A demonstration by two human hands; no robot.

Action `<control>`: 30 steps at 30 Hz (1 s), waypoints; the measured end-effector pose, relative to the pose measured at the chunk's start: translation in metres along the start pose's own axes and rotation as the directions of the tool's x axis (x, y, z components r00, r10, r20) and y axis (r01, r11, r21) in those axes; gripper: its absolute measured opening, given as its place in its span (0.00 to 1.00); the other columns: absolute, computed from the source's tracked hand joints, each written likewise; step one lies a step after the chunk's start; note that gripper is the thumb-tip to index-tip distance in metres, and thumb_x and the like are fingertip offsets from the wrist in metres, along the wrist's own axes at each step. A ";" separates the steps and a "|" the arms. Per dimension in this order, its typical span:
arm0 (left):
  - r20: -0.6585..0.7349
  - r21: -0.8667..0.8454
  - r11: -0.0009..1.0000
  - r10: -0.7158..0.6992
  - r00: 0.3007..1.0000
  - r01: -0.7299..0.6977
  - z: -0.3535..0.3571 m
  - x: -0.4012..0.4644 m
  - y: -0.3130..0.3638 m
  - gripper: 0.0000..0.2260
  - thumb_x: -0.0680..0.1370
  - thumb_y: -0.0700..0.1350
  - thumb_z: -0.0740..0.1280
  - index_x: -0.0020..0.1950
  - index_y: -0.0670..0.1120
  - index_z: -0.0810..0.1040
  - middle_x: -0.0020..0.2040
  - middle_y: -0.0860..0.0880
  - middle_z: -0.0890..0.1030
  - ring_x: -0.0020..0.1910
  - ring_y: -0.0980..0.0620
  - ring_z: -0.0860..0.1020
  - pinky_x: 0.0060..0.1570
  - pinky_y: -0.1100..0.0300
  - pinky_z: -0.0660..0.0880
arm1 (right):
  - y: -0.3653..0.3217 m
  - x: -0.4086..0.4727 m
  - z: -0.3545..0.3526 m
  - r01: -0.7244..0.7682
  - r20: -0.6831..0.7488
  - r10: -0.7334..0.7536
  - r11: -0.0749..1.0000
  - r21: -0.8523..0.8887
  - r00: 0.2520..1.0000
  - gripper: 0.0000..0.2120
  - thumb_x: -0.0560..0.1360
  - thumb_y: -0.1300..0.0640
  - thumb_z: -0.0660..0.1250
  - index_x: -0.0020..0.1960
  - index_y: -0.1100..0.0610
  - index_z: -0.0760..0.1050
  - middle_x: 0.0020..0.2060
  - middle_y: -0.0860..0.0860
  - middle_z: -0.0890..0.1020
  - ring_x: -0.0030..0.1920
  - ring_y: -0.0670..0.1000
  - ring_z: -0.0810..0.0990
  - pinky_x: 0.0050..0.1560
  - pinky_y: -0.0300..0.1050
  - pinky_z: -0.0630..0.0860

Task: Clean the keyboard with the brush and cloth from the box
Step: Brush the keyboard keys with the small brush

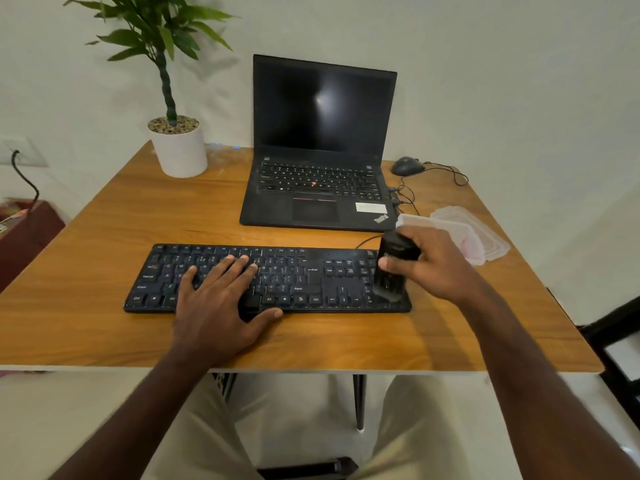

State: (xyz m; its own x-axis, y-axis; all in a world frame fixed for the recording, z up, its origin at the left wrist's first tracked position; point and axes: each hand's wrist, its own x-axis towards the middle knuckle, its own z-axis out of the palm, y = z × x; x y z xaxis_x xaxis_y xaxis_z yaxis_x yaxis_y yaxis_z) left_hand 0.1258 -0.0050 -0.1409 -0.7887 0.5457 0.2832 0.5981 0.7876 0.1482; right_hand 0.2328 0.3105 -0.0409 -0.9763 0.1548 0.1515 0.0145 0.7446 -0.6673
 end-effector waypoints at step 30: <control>0.049 -0.073 0.961 0.270 0.962 -0.266 0.025 0.027 0.087 0.32 0.76 0.73 0.49 0.70 0.57 0.74 0.73 0.50 0.73 0.75 0.47 0.67 0.69 0.29 0.60 | 0.004 -0.018 -0.003 -0.015 -0.091 0.020 0.999 0.050 0.996 0.08 0.74 0.55 0.76 0.47 0.48 0.77 0.39 0.45 0.81 0.41 0.41 0.78 0.40 0.32 0.72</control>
State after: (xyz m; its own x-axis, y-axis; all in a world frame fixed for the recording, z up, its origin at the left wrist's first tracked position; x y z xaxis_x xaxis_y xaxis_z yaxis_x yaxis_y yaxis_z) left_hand 0.1530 0.0859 -0.1442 -0.6038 0.7515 0.2660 0.7953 0.5907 0.1365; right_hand 0.2514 0.3132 -0.0442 -0.9521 0.2281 0.2039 0.0187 0.7087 -0.7053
